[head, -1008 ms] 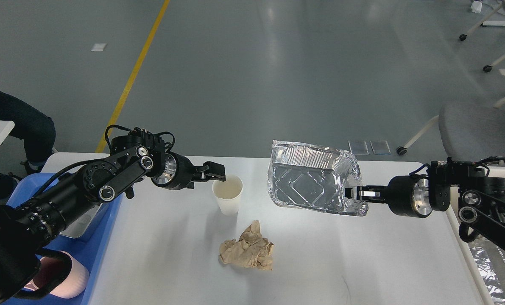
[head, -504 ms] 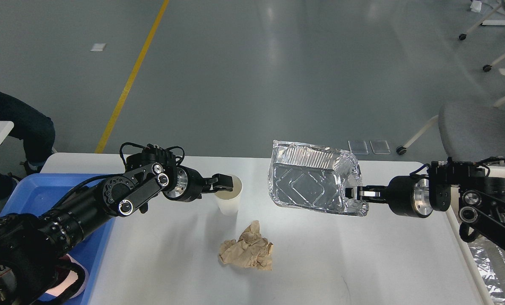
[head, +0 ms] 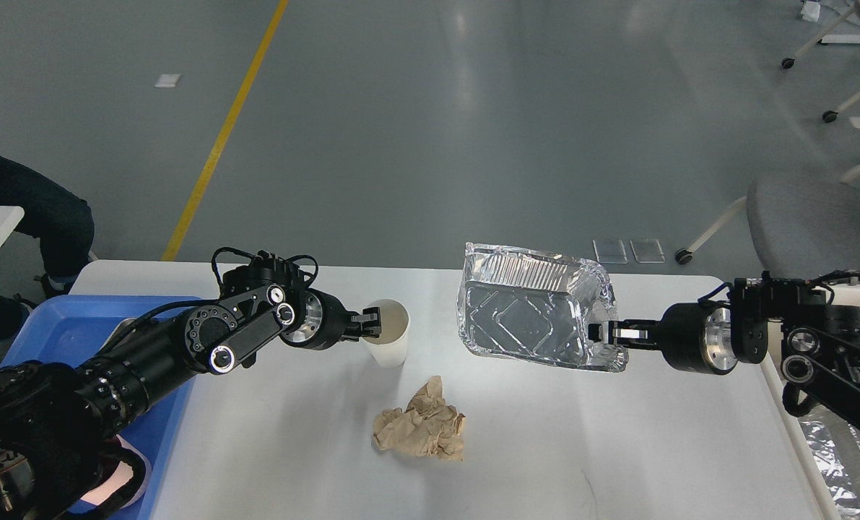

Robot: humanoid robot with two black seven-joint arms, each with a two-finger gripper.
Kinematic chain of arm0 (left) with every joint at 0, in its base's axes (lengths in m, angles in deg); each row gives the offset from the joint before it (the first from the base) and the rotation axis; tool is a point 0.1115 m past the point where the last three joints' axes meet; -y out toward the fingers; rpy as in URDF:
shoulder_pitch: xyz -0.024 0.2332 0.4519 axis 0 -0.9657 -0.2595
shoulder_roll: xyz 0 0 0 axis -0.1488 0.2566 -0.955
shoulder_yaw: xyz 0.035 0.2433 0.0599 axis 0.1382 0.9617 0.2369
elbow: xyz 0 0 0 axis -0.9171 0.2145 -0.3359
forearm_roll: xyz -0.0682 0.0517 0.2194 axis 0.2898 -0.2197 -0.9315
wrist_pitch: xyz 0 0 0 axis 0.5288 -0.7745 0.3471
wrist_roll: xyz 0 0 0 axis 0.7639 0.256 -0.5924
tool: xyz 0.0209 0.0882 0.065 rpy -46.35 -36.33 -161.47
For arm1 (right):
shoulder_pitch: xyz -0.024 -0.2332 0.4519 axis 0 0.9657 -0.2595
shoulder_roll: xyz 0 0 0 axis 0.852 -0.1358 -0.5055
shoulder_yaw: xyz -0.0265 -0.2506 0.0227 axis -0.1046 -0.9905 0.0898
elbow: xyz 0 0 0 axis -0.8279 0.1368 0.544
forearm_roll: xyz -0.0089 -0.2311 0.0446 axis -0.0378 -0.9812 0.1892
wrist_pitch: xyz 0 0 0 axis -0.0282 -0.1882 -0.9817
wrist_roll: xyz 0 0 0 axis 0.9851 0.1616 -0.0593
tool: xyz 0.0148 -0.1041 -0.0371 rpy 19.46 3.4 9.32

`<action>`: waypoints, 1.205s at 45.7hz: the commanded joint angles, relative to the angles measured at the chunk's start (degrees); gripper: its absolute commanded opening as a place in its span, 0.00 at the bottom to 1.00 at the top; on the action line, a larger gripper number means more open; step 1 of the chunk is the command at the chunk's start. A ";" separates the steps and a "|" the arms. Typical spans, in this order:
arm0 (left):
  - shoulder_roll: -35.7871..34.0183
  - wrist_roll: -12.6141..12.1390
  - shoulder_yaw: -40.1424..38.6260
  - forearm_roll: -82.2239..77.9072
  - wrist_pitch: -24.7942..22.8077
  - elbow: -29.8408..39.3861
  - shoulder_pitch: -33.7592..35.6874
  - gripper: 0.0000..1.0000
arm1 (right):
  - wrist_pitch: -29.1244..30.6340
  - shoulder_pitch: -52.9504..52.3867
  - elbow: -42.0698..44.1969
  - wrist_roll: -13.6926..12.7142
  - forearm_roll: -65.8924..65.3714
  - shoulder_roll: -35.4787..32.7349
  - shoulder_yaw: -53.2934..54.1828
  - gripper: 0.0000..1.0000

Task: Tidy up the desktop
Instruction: 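Reach the left gripper toward the paper cup, then grasp the paper cup with the left gripper and lift it high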

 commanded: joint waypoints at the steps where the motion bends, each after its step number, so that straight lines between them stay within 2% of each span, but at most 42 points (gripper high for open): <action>1: -0.03 -2.47 0.00 0.09 -0.11 0.09 0.70 0.00 | 0.00 0.08 0.00 0.00 0.00 0.01 0.08 0.00; 7: -0.47 -3.00 0.00 -0.35 -1.42 0.26 1.85 0.00 | 0.00 0.16 0.00 0.00 0.00 0.01 0.08 0.00; 11: -1.34 -2.48 0.00 -0.43 -1.86 0.44 2.46 0.00 | 0.00 0.16 0.00 -0.08 0.00 0.01 0.00 0.00; 26: -11.89 -1.60 -1.05 0.18 -2.65 6.76 2.64 0.00 | 0.09 0.16 0.09 0.00 0.00 0.01 -0.01 0.00; 30: -16.01 -1.07 -2.37 0.97 -5.55 9.48 4.04 0.00 | 0.35 0.34 0.00 0.00 0.00 0.09 -0.09 0.00; 34: -20.59 -0.63 -6.75 4.57 -10.38 12.30 6.85 0.00 | 0.62 1.04 0.00 0.18 0.00 0.44 -0.09 0.00; 41: -22.88 -0.80 -12.04 8.97 -16.98 12.66 14.76 0.00 | 0.62 1.22 0.09 0.09 0.09 0.71 -0.44 0.00; 49: -22.53 -2.47 -11.52 12.13 -21.81 12.57 23.64 0.00 | 0.79 1.04 0.09 0.09 0.09 1.33 -0.71 0.00; 55: -20.43 -5.90 -11.07 15.73 -22.41 12.04 28.56 0.00 | 0.79 0.96 0.18 0.09 0.17 1.33 -0.88 0.00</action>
